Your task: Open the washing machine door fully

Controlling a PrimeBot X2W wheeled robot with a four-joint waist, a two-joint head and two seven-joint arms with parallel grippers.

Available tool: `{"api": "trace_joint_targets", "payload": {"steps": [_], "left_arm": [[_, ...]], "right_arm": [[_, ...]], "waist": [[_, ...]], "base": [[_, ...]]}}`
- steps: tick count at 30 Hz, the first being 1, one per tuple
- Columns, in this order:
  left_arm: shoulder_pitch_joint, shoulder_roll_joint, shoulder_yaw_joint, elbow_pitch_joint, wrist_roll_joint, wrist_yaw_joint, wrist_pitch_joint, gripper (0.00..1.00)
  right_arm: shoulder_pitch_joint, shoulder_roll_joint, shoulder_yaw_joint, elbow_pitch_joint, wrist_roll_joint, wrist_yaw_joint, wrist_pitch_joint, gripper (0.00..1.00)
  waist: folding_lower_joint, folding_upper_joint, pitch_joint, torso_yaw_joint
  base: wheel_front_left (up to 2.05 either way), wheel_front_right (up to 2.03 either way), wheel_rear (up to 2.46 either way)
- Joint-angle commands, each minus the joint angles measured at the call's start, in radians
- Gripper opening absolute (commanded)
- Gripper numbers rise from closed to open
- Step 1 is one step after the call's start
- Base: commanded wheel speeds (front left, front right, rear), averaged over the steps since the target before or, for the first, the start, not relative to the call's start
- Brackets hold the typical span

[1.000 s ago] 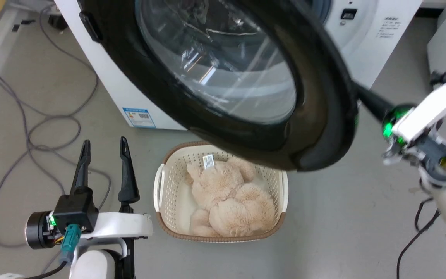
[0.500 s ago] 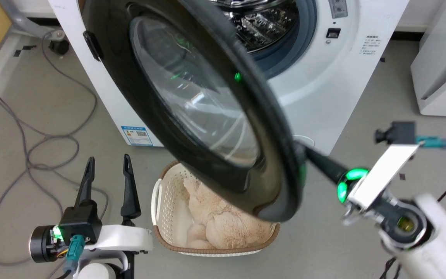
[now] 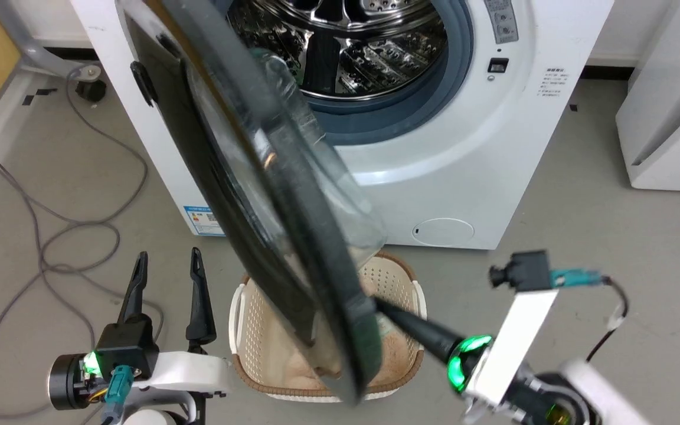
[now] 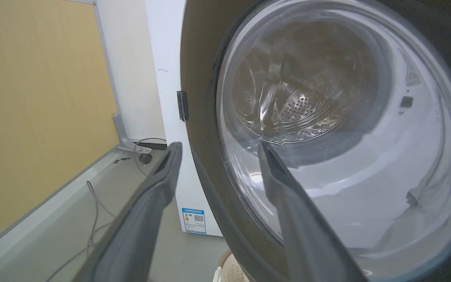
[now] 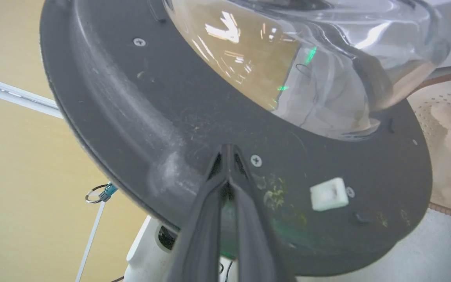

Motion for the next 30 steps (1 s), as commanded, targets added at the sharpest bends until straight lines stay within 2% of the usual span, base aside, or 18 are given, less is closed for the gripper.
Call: {"api": "trace_joint_targets", "payload": {"steps": [1, 7, 11, 21, 23, 25, 27, 29, 30], "left_arm": [[0.015, 0.001, 0.001, 0.003, 0.002, -0.004, -0.005, 1.00], [0.029, 0.001, 0.000, 0.009, 0.002, -0.002, -0.005, 1.00], [0.040, 0.001, 0.003, 0.014, 0.001, -0.001, -0.005, 1.00], [0.074, 0.001, 0.020, 0.023, 0.001, -0.002, -0.005, 1.00], [0.079, 0.001, 0.022, 0.022, 0.001, -0.002, -0.005, 1.00], [0.084, 0.001, 0.025, 0.019, 0.002, -0.001, -0.005, 1.00], [0.088, 0.001, 0.029, 0.015, 0.002, 0.001, -0.005, 1.00], [0.091, 0.001, 0.033, 0.013, 0.003, 0.002, -0.005, 1.00], [0.093, 0.001, 0.039, 0.013, 0.003, -0.002, -0.005, 1.00]], "right_arm": [[0.028, 0.013, 0.020, -0.013, -0.004, 0.007, -0.002, 0.00], [0.069, 0.033, 0.086, -0.038, -0.011, 0.007, -0.028, 0.00], [0.082, 0.028, 0.080, -0.044, -0.031, 0.007, -0.094, 0.00], [0.098, -0.037, -0.041, 0.020, -0.258, 0.007, -0.536, 0.00], [0.109, -0.044, -0.089, 0.044, -0.324, 0.007, -0.564, 0.00], [0.123, -0.034, -0.182, 0.057, -0.421, 0.007, -0.571, 0.00], [0.154, 0.017, -0.304, 0.042, -0.521, 0.007, -0.571, 0.00], [0.186, 0.046, -0.386, 0.021, -0.665, 0.007, -0.572, 0.00], [0.236, 0.105, -0.491, -0.013, -0.827, 0.007, -0.572, 0.00]], "waist": [[0.0001, 0.0000, -0.005, -0.002], [0.0001, 0.0000, -0.026, -0.011], [0.0001, 0.0000, -0.042, -0.022], [0.0001, 0.0000, -0.092, -0.051], [0.0001, 0.0000, -0.097, -0.057], [0.0001, 0.0000, -0.099, -0.063], [0.0001, 0.0000, -0.101, -0.070], [0.0001, 0.0000, -0.102, -0.075], [0.0001, 0.0000, -0.103, -0.079]], "base": [[0.00, 0.00, 0.00], [0.00, 0.00, 0.00], [0.00, 0.00, 0.00], [0.00, 0.00, 0.00], [0.00, 0.00, 0.00], [0.00, 0.00, 0.00], [0.00, 0.00, 0.00], [0.00, 0.00, 0.00], [0.00, 0.00, 0.00]]}}
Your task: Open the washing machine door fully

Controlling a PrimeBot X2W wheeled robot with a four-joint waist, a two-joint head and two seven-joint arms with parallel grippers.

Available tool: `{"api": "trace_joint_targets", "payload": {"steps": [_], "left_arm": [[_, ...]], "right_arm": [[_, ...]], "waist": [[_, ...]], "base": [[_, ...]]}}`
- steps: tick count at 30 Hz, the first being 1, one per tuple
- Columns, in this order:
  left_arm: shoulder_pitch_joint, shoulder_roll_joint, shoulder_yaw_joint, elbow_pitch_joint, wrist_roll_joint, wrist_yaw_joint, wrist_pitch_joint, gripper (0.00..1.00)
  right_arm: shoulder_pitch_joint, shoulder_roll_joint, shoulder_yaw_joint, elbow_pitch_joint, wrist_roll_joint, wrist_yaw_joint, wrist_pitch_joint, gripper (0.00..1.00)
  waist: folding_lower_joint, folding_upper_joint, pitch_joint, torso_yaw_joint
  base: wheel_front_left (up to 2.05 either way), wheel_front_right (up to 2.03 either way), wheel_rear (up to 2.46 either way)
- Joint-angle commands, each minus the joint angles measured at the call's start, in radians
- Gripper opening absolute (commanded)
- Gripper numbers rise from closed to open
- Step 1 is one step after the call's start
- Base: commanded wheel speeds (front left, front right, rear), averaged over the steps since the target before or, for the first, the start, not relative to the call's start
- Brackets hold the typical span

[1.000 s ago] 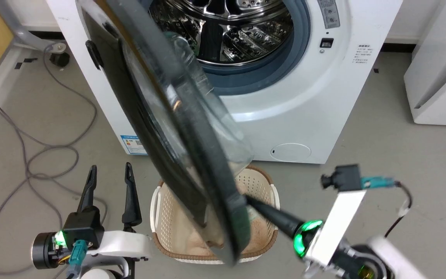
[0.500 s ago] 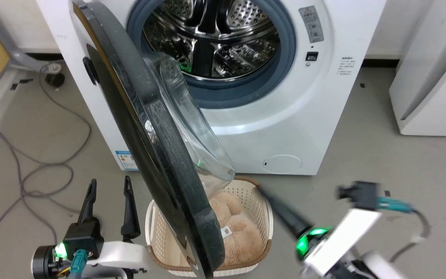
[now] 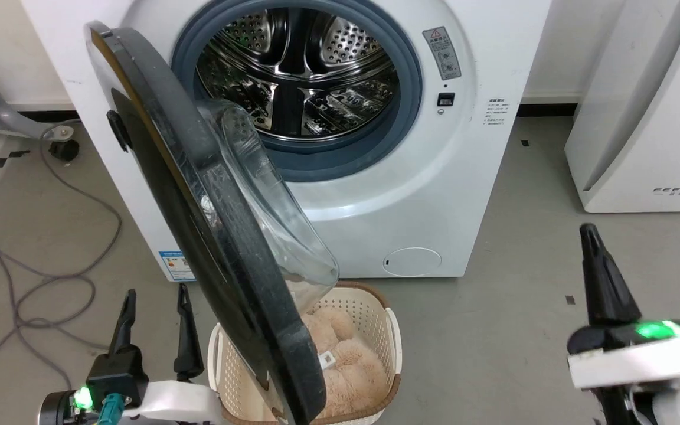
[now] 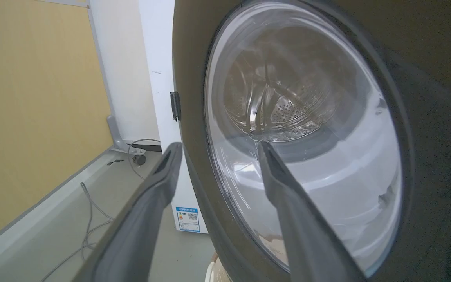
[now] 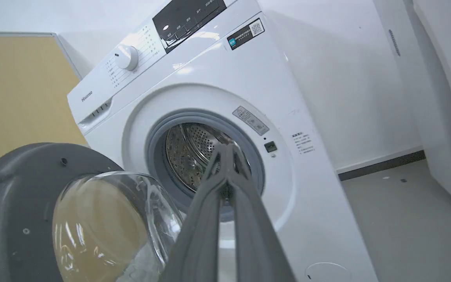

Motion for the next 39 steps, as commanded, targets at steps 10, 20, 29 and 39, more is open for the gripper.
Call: {"api": "trace_joint_targets", "payload": {"steps": [10, 20, 29, 39], "left_arm": [[0.013, 0.001, 0.002, -0.006, 0.005, -0.003, -0.005, 1.00], [0.016, 0.001, 0.001, -0.002, 0.008, -0.004, -0.005, 1.00], [0.017, 0.001, -0.004, 0.003, 0.007, -0.004, -0.005, 1.00], [0.014, 0.001, 0.012, -0.011, 0.011, 0.004, -0.005, 0.00]], "right_arm": [[0.141, 0.086, -0.121, -0.088, -0.499, 0.006, -0.003, 0.00], [0.211, 0.128, -0.152, -0.080, -0.638, 0.006, -0.003, 0.00], [0.228, 0.143, -0.168, -0.028, -0.623, 0.006, -0.003, 1.00], [0.227, 0.144, -0.169, -0.018, -0.595, 0.006, -0.003, 1.00]], "waist": [[0.0001, -0.0001, -0.002, 0.001], [0.0001, -0.0001, -0.011, 0.009], [0.0001, -0.0001, -0.015, 0.017], [0.0001, -0.0001, -0.018, 0.023]], "base": [[0.00, 0.00, 0.00], [0.00, 0.00, 0.00], [0.00, 0.00, 0.00], [0.00, 0.00, 0.00]]}}
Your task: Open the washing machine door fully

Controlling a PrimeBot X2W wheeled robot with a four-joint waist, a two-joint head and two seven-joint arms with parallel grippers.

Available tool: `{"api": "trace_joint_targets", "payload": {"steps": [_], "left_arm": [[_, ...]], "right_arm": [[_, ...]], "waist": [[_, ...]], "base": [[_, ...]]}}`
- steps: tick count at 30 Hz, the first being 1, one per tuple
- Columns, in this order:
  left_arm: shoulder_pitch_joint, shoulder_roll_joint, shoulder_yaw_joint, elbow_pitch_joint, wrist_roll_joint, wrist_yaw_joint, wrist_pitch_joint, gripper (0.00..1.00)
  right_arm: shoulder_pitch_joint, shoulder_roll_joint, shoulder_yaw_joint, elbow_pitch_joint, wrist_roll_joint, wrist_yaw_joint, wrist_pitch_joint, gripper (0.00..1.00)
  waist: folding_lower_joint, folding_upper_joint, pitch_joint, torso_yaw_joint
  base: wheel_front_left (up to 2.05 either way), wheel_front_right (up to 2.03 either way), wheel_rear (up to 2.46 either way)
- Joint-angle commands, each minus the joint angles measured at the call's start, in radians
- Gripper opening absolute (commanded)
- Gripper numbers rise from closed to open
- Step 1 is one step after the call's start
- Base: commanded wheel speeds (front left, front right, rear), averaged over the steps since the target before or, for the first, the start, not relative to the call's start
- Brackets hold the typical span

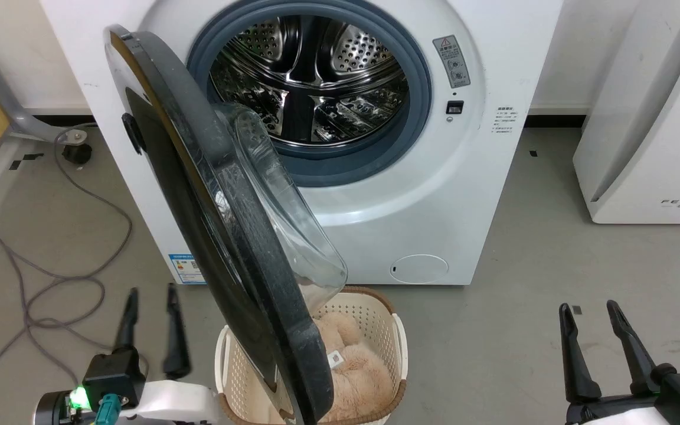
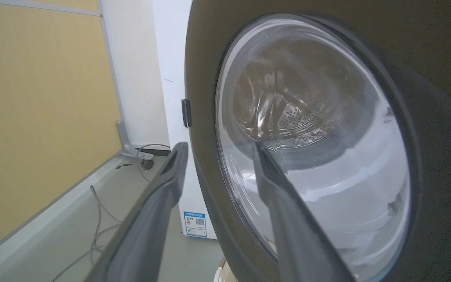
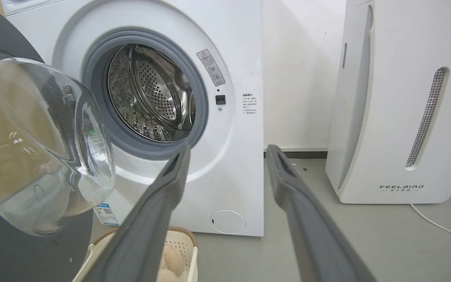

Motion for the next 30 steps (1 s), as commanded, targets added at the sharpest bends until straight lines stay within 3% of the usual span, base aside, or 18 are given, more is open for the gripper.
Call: {"api": "trace_joint_targets", "payload": {"steps": [1, 14, 22, 30], "left_arm": [[0.011, 0.001, 0.005, -0.005, 0.007, 0.001, -0.005, 0.00], [-0.057, 0.004, -0.006, -0.269, 0.046, -0.028, -0.005, 0.00], [-0.096, 0.003, -0.132, -0.435, 0.058, -0.060, -0.005, 0.00], [-0.107, 0.002, -0.293, -0.499, 0.070, -0.096, -0.005, 0.00]], "right_arm": [[0.008, 0.005, -0.001, 0.002, 0.002, 0.005, -0.003, 1.00], [0.011, 0.006, 0.008, -0.009, -0.002, 0.005, -0.003, 1.00], [0.017, 0.006, 0.009, -0.023, -0.004, 0.005, -0.003, 1.00], [0.021, 0.006, 0.014, -0.033, 0.001, 0.005, -0.003, 1.00]], "waist": [[0.0000, 0.0000, 0.000, 0.000], [0.0000, 0.0000, -0.007, 0.007], [0.0000, 0.0000, -0.008, 0.013], [0.0000, 0.0000, -0.007, 0.013]], "base": [[0.00, 0.00, 0.00], [0.00, 0.00, 0.00], [0.00, 0.00, 0.00], [0.00, 0.00, 0.00]]}}
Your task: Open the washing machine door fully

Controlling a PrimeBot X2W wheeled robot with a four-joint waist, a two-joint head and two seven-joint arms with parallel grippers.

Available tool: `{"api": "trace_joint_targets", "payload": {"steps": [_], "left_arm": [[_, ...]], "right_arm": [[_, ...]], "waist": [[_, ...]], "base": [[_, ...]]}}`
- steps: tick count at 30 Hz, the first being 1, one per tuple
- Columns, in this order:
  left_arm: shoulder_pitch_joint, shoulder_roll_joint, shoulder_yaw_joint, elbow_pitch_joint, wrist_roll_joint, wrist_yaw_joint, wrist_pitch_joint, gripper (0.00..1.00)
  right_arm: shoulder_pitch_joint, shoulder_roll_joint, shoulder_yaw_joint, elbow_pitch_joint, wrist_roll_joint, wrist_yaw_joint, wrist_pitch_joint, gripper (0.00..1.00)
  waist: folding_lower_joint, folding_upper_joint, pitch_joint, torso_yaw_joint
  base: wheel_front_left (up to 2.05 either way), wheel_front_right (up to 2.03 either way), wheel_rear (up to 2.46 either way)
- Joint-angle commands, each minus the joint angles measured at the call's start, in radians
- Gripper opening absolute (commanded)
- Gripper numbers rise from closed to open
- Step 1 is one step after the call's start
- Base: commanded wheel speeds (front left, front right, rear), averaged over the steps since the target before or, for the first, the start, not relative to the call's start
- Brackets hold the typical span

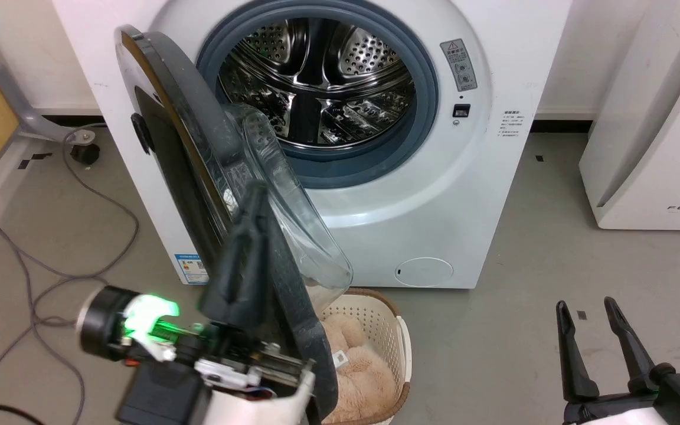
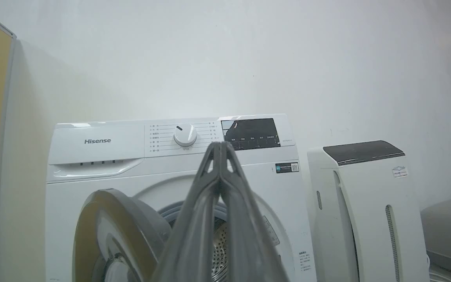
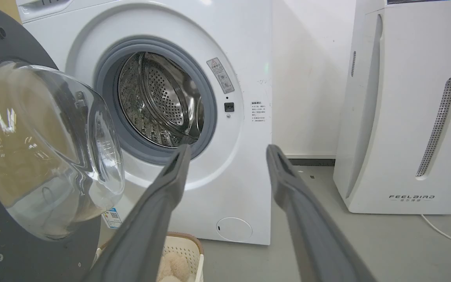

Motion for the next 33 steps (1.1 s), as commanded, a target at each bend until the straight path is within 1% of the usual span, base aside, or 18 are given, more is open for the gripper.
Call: {"api": "trace_joint_targets", "payload": {"steps": [1, 11, 20, 26, 33], "left_arm": [[-0.006, 0.002, -0.024, -0.005, 0.006, -0.007, -0.004, 0.00], [0.025, 0.002, -0.193, 0.038, 0.012, -0.054, -0.004, 0.00], [0.070, 0.008, -0.303, 0.108, 0.017, -0.073, -0.004, 0.00], [0.098, 0.017, -0.331, 0.168, 0.012, -0.069, -0.004, 0.00], [0.125, 0.027, -0.320, 0.266, -0.006, -0.045, -0.004, 0.00]], "right_arm": [[0.017, 0.005, 0.002, -0.008, 0.002, 0.005, -0.003, 1.00], [0.021, 0.005, 0.003, -0.011, 0.002, 0.005, -0.003, 1.00], [0.020, 0.005, 0.003, -0.011, 0.001, 0.005, -0.003, 1.00], [0.018, 0.005, 0.005, -0.008, 0.001, 0.005, -0.003, 1.00], [0.016, 0.005, 0.002, -0.005, 0.000, 0.005, -0.003, 1.00]], "waist": [[0.0000, -0.0001, 0.000, 0.000], [0.0000, -0.0001, 0.004, 0.004], [0.0000, -0.0001, 0.013, 0.015], [0.0000, -0.0001, 0.017, 0.019], [0.0000, -0.0001, 0.025, 0.022]], "base": [[0.00, 0.00, 0.00], [0.00, 0.00, 0.00], [0.00, 0.00, 0.00], [0.00, 0.00, 0.00], [0.00, 0.00, 0.00]]}}
